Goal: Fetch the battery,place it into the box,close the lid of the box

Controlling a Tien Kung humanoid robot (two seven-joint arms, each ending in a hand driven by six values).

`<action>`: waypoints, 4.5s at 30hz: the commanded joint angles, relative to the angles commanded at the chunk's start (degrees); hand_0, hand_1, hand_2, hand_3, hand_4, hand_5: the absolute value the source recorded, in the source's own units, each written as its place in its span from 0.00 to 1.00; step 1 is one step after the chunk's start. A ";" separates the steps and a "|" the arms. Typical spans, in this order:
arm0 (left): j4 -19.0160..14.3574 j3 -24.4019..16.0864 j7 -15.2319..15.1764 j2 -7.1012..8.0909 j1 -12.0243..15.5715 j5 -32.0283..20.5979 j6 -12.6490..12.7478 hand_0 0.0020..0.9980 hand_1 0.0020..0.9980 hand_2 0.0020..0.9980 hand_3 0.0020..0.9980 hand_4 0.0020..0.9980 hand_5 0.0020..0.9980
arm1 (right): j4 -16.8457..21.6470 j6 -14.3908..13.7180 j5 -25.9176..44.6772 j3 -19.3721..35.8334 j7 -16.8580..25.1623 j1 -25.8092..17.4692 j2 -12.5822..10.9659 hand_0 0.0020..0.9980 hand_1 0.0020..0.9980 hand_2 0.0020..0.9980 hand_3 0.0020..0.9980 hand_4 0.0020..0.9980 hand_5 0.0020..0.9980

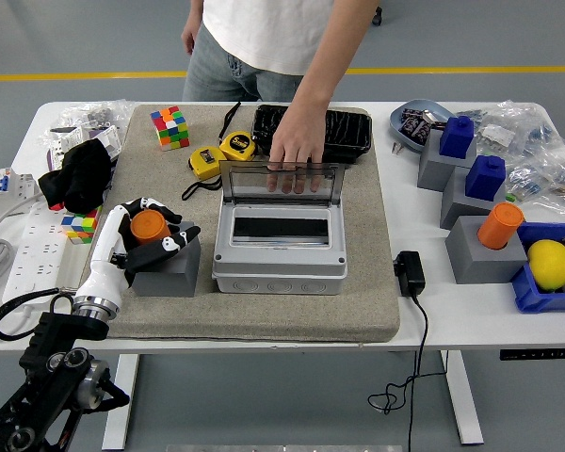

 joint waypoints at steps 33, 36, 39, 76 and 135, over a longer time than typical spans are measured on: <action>0.59 2.04 -2.39 0.57 -1.28 -2.39 7.15 0.01 0.00 0.05 0.03 1.00 0.00 | -0.01 0.08 0.07 -0.14 -0.01 0.10 0.01 0.75 0.70 0.72 0.75 1.00 0.99; 0.25 2.21 -2.77 0.65 -1.88 -2.94 8.07 0.01 0.00 0.05 0.03 1.00 0.00 | -0.03 0.08 0.17 -0.29 -0.01 0.05 0.00 0.75 0.70 0.72 0.75 1.00 0.99; -0.57 2.62 -3.02 0.90 -2.47 -3.14 8.76 0.01 0.00 0.04 0.02 1.00 0.00 | -0.05 0.10 0.21 -0.36 -0.03 0.00 0.03 0.75 0.70 0.72 0.75 1.00 0.99; -10.67 40.72 1.70 10.07 -23.97 27.71 14.17 0.01 0.00 0.00 0.00 0.86 0.22 | -0.12 0.06 0.75 -1.58 -0.40 1.34 -0.53 0.75 0.70 0.72 0.75 1.00 0.99; 26.78 44.44 -5.72 -0.57 -37.34 23.45 18.28 0.05 0.00 0.01 0.01 0.98 1.00 | -0.24 0.12 2.02 -4.61 -0.44 1.97 -0.73 0.75 0.70 0.72 0.75 1.00 0.99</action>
